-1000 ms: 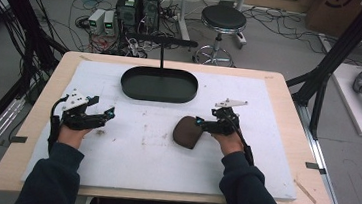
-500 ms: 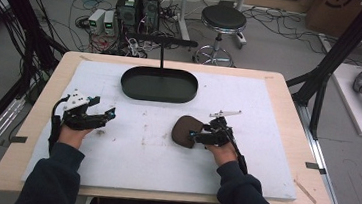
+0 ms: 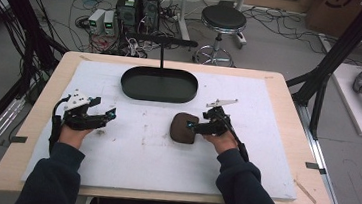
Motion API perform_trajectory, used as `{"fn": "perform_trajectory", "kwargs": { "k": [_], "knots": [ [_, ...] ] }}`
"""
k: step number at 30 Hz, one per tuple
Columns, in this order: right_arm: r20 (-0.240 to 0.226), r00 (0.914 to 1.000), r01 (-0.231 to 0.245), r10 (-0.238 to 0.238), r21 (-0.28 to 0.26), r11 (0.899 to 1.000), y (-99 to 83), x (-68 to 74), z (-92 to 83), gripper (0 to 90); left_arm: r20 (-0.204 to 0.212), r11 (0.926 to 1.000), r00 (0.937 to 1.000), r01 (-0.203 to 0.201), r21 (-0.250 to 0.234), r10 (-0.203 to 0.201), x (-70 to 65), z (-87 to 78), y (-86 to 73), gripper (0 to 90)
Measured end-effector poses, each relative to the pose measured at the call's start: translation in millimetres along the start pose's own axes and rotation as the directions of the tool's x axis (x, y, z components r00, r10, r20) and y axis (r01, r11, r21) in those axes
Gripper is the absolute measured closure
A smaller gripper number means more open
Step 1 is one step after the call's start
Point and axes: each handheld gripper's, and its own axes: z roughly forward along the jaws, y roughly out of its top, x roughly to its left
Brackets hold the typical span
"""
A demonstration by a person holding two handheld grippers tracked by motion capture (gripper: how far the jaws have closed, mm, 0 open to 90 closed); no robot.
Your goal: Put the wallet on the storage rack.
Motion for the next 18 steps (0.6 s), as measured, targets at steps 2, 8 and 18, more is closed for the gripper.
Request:
{"fn": "perform_trajectory", "kwargs": {
  "k": [2, 8, 18],
  "knots": [
    [0.020, 0.9982, -0.057, 0.057, -0.012, 0.998, -5.3, 9.4, 2.0, 19.6, 0.003, 1.0000, 1.0000, -0.003, 0.001, 0.003, -0.7, 0.4, 0.1, 26.3],
    [0.041, 0.9933, -0.108, 0.108, 0.004, 0.994, -14.0, 24.1, 21.0, 17.0, 0.001, 1.0000, 1.0000, -0.006, 0.000, 0.006, -0.2, -0.5, 0.3, 26.5],
    [-0.155, 0.9724, 0.189, -0.175, 0.084, 0.978, 4.3, -3.0, 27.4, 20.4, 0.005, 1.0000, 1.0000, -0.003, 0.002, 0.003, -0.6, -0.6, 0.1, 26.7]
  ]
}}
